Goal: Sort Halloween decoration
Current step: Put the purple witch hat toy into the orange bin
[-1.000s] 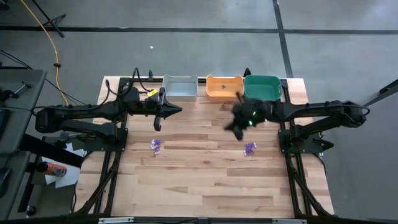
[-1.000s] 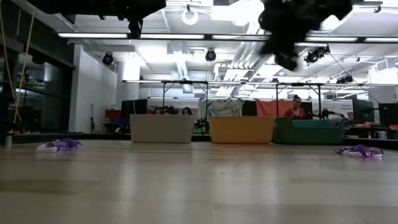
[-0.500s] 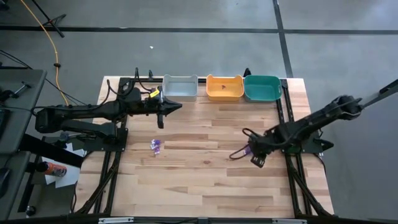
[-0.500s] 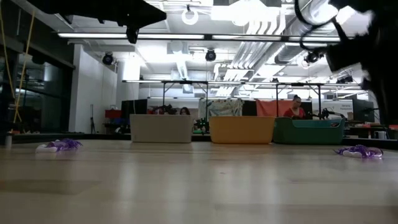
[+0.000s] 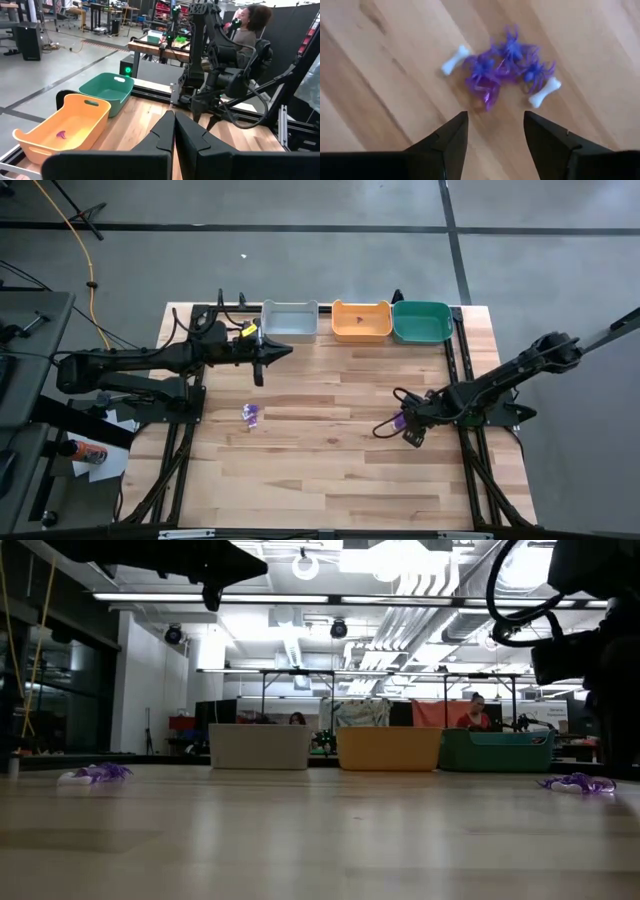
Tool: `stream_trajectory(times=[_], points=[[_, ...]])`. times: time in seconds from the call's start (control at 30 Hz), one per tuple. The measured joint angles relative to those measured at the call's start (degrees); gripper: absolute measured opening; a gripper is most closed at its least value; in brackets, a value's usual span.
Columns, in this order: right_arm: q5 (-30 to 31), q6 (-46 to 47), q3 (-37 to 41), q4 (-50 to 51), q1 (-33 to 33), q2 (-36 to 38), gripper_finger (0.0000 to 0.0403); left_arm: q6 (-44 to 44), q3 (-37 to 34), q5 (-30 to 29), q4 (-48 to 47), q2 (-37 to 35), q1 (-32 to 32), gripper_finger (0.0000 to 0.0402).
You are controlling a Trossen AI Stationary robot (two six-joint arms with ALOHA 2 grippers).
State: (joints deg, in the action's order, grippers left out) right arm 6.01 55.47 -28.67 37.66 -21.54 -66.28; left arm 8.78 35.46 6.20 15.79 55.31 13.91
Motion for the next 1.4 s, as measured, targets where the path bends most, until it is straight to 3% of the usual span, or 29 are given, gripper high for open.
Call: stream_trajectory(times=[0.8, 1.23, 1.4], points=[[1.5, -5.0, 0.5, -2.4, 0.0, -0.3, 0.0164, 1.0, 0.0, 0.0, -2.0, 0.0, 0.0, 0.0], [0.8, -5.0, 0.5, -6.0, 0.0, -5.9, 0.0163, 1.6, 0.0, 0.0, -2.1, 0.0, 0.0, 0.0], [1.3, -4.5, 0.3, -5.8, 0.0, -7.1, 0.0127, 1.6, 0.0, 0.0, -2.2, 0.0, 0.0, 0.0]])
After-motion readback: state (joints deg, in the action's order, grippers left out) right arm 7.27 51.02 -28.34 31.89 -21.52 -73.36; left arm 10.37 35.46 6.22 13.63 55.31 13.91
